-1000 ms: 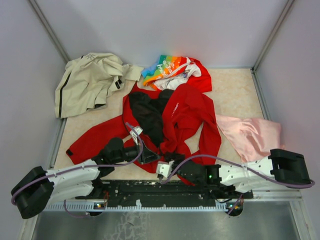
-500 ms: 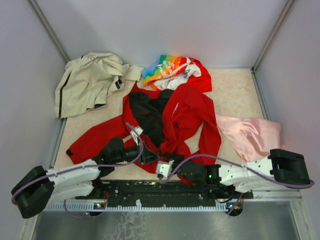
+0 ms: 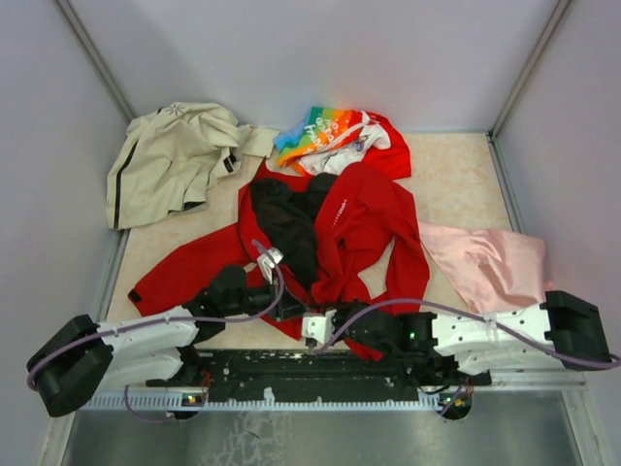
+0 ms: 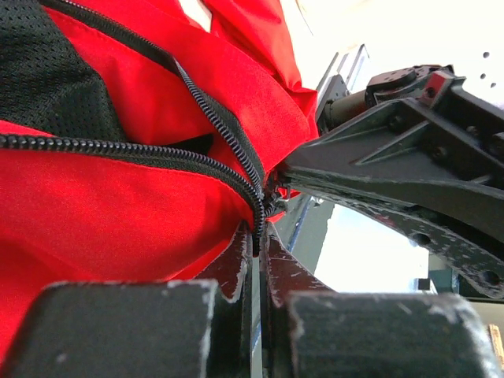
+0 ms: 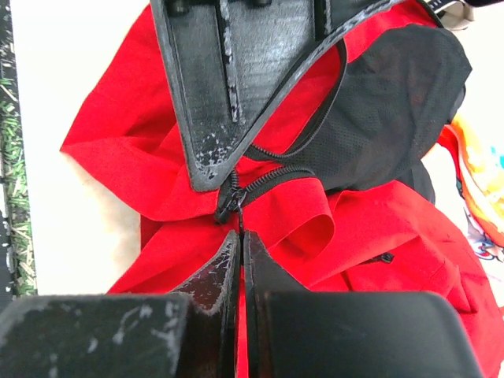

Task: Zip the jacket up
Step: Zip the zipper on the jacket.

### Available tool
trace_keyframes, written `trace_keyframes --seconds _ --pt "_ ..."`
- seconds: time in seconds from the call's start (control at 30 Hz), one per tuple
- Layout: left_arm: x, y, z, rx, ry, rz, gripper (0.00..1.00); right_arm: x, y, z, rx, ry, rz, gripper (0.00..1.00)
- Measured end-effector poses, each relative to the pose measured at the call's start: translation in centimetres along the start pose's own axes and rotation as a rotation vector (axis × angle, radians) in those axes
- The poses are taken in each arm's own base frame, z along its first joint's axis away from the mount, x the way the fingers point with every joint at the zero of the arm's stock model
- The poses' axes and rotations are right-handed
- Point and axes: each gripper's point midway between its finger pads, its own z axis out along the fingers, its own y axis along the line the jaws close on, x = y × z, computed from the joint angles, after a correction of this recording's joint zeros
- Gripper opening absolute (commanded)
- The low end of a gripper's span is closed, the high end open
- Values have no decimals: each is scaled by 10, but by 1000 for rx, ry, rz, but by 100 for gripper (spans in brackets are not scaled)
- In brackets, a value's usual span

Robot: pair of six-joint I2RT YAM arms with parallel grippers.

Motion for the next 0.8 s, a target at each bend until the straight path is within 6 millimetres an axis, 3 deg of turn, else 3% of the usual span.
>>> trace_keyframes --seconds 0.37,0.53,0.73,0.8 --pt "4 11 0 -65 55 51 0 -20 -5 -1 -116 34 56 0" --pt "12 17 -2 -93 88 56 0 -28 -18 5 -117 22 94 0" --pt "8 12 -6 -82 73 75 0 -19 -14 19 -136 63 99 0" --pt "6 11 -6 -81 64 79 0 -17 -12 21 -144 72 98 9"
